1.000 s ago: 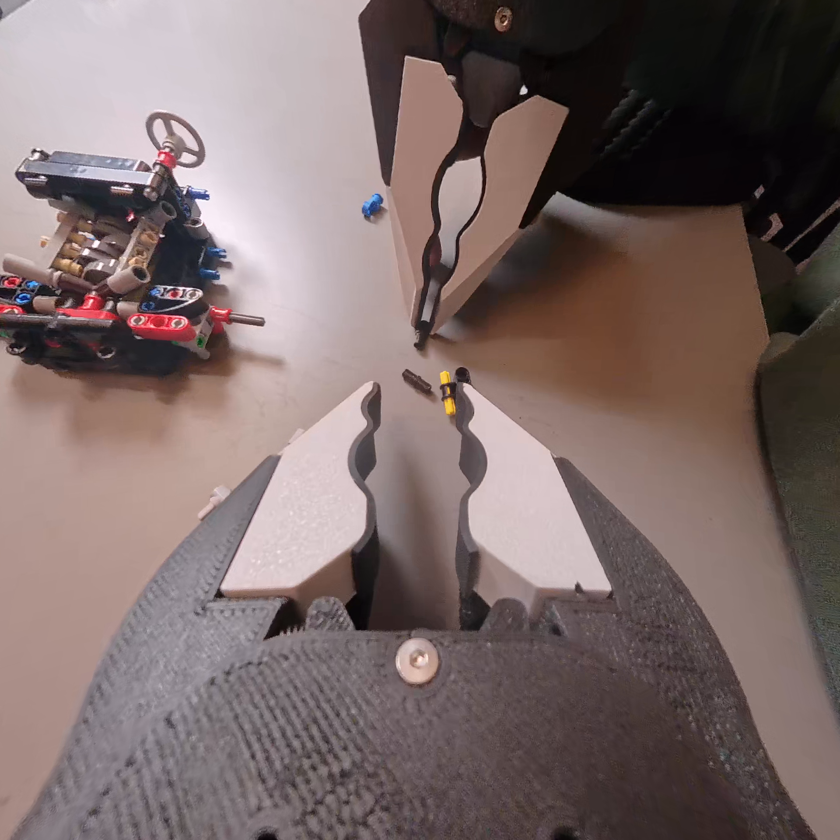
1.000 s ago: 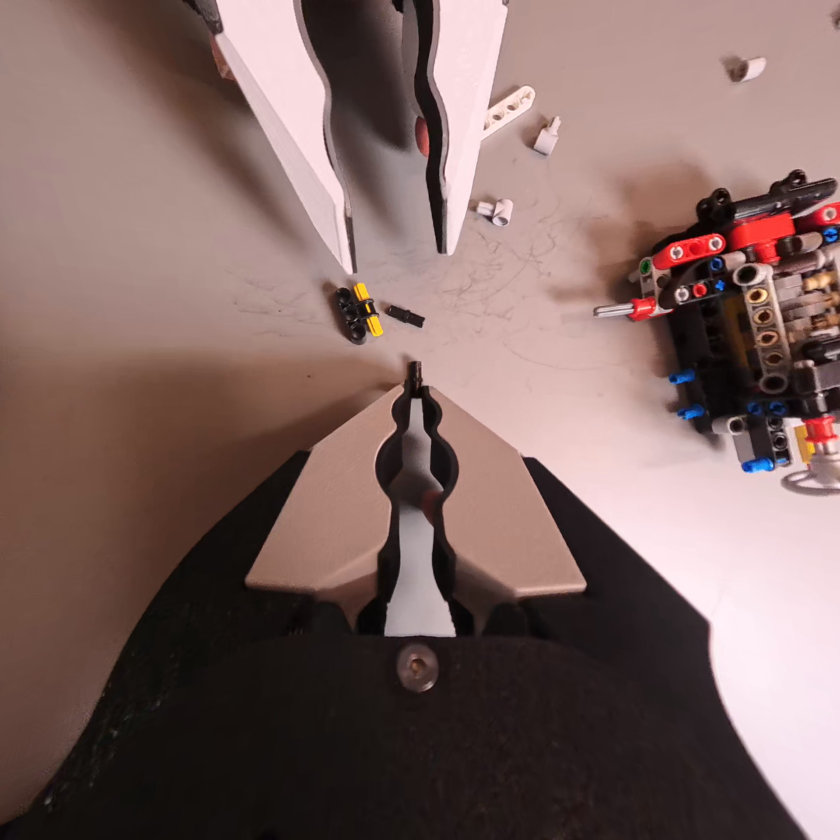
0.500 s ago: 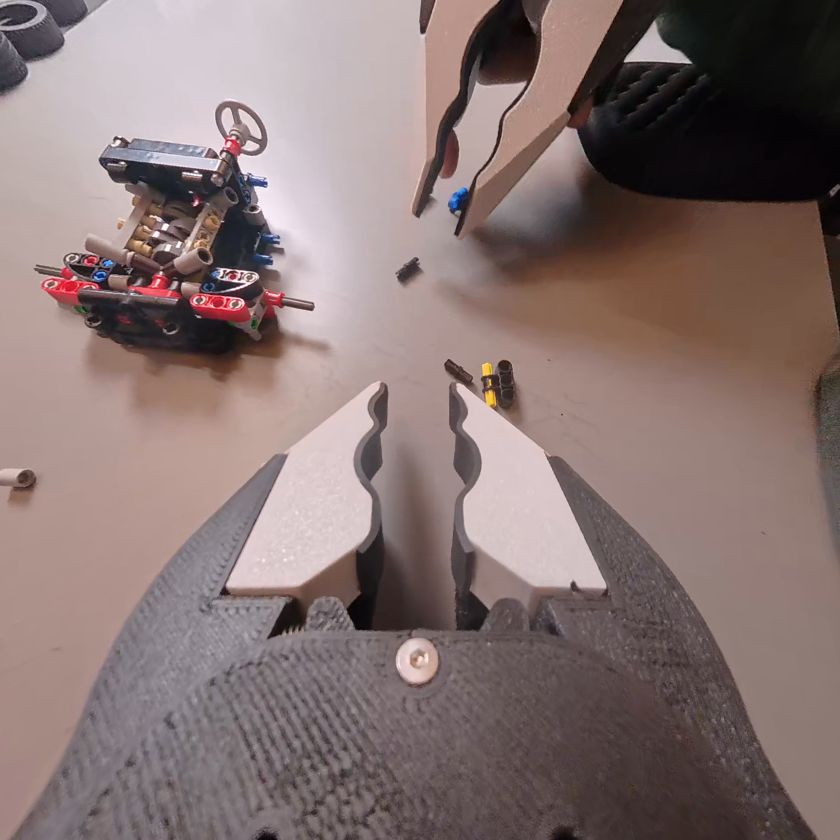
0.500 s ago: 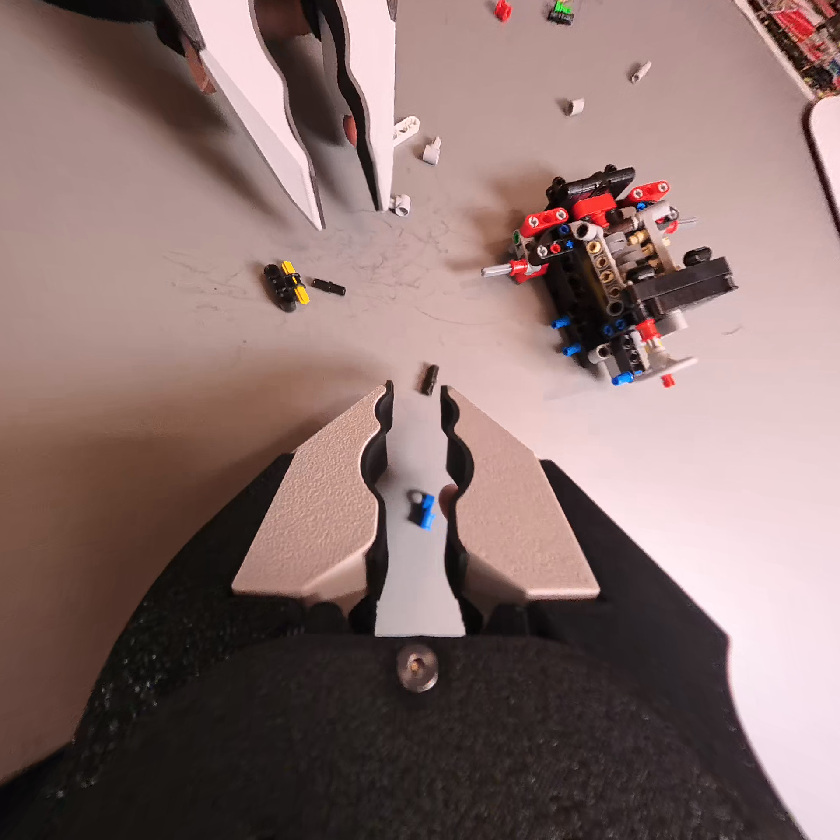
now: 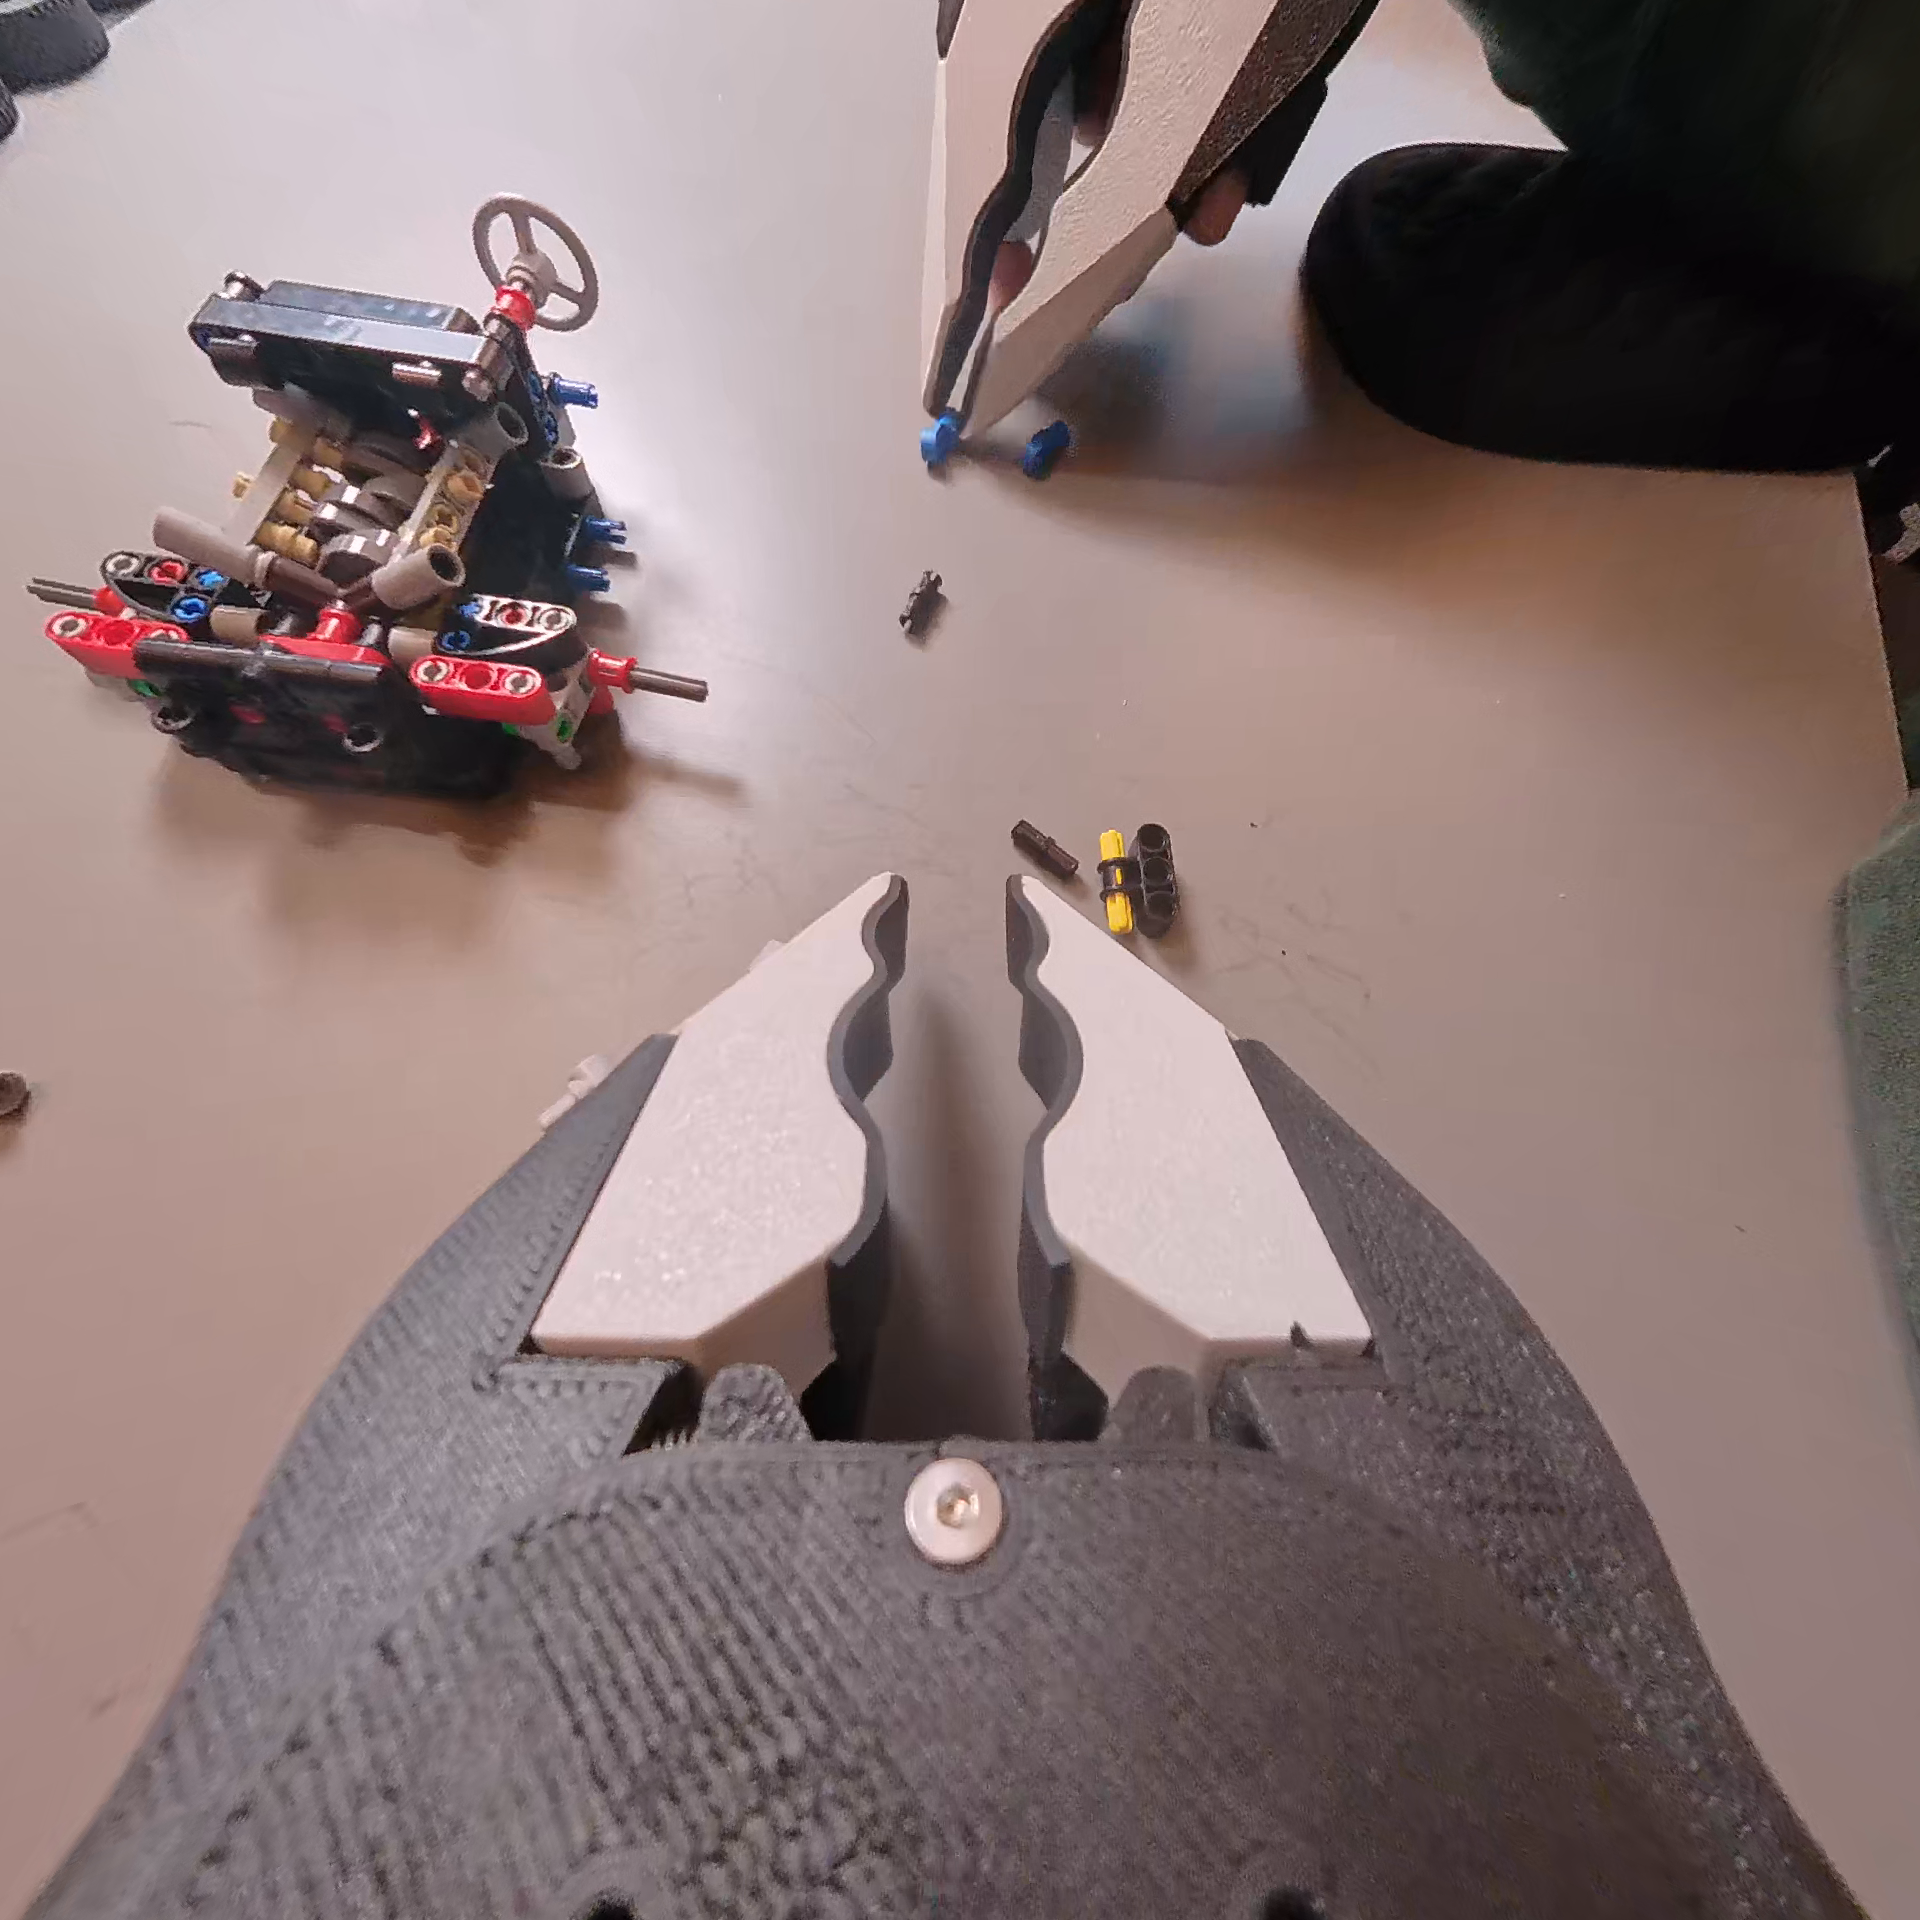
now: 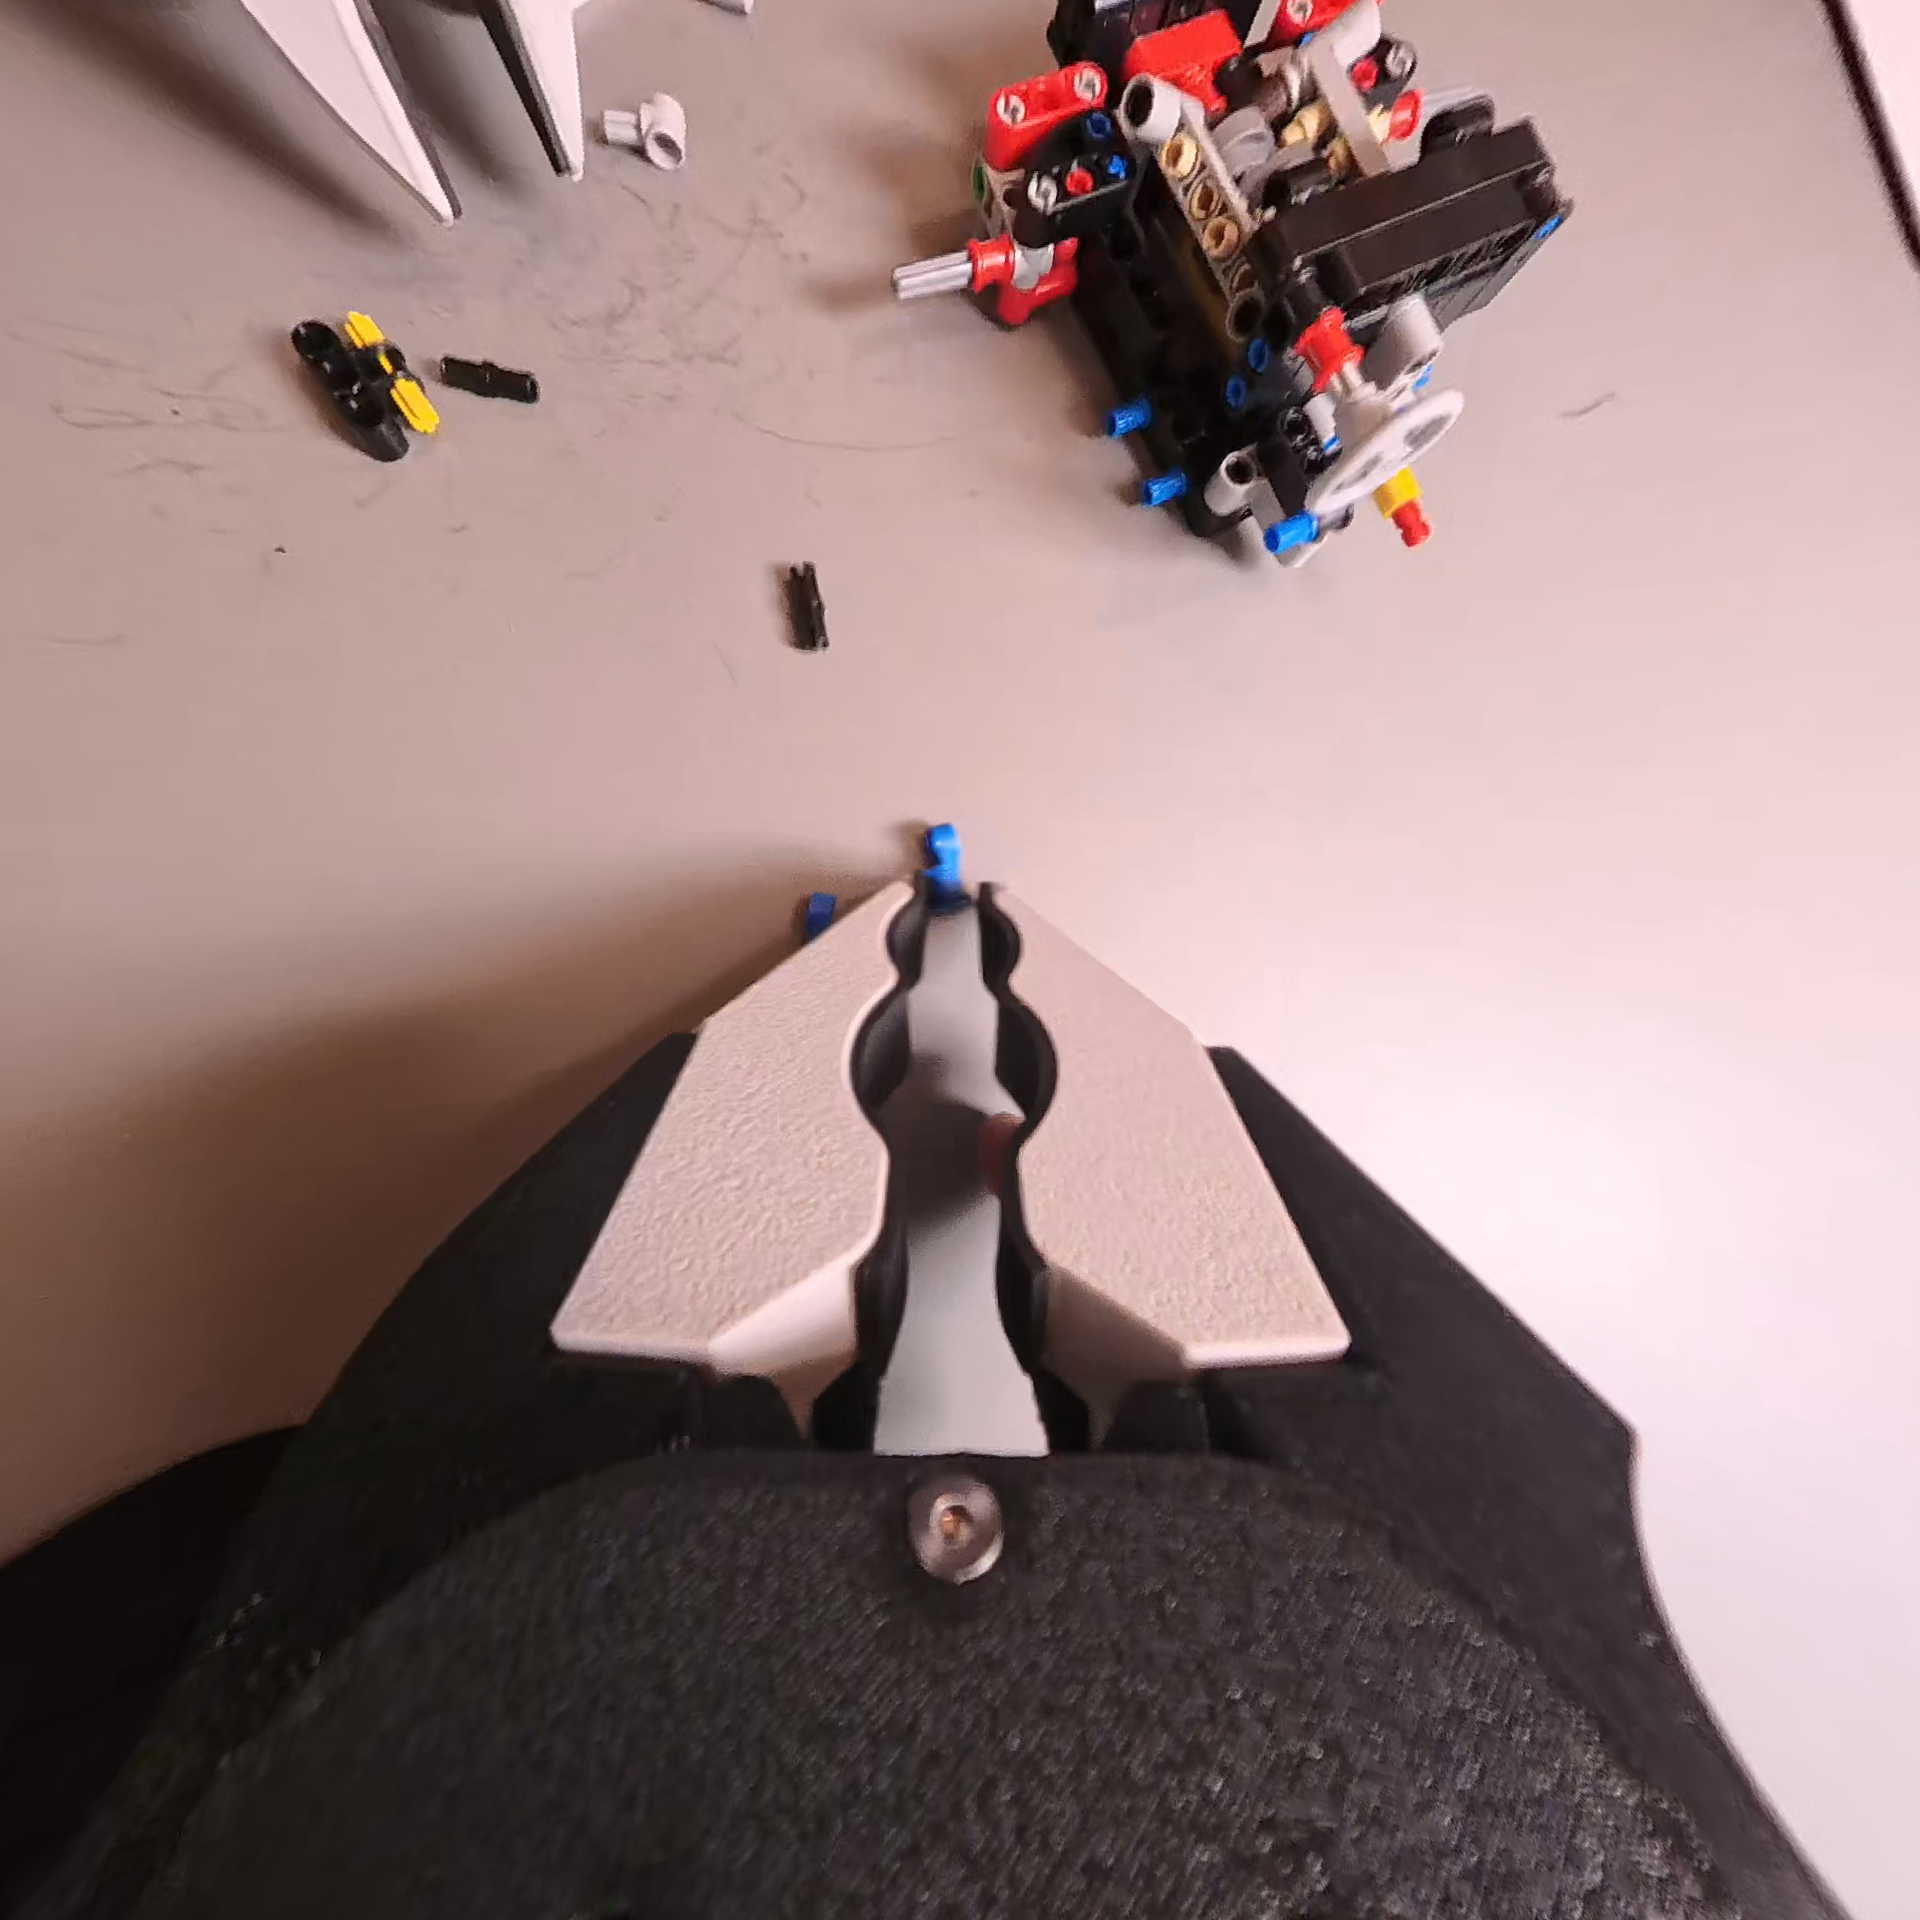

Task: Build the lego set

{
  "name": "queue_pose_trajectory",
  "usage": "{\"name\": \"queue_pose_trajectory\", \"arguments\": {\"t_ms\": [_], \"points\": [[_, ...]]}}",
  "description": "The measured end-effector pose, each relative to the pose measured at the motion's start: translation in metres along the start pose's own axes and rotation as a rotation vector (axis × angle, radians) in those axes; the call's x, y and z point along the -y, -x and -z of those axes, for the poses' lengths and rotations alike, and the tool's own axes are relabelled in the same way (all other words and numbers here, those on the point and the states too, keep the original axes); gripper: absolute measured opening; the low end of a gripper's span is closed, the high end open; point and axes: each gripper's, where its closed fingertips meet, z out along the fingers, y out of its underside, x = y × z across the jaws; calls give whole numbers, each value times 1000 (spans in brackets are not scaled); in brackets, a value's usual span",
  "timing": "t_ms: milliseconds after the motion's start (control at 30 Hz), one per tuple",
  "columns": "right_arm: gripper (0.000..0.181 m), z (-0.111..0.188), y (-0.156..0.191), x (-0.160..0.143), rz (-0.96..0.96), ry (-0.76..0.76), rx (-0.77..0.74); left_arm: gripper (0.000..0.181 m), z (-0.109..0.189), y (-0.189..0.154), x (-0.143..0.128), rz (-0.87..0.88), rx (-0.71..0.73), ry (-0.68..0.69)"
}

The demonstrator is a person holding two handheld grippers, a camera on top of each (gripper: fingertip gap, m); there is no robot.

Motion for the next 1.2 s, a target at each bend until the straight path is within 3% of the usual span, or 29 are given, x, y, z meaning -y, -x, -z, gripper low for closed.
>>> {"name": "queue_pose_trajectory", "arguments": {"t_ms": [133, 233, 433, 533, 733, 1200], "points": [[6, -1, 3, 9, 28, -40, -5, 16, 2, -2, 5, -7, 3, -26], [5, 3, 13, 36, 36, -170, 14, 16, 4, -6, 13, 13, -7, -69], [5, 3, 61, 99, 105, -434, 104, 18, 18, -18, 48, 157, -120, -282], [5, 2, 88, 115, 89, -513, 217, 22, 27, -31, 60, 100, -174, -353], [5, 14, 101, 125, 13, -593, 339, 11, 27, -52, 60, -79, -181, -345], [5, 24, 95, 127, -30, -642, 357, 4, 25, -49, 58, -35, -203, -344]]}}
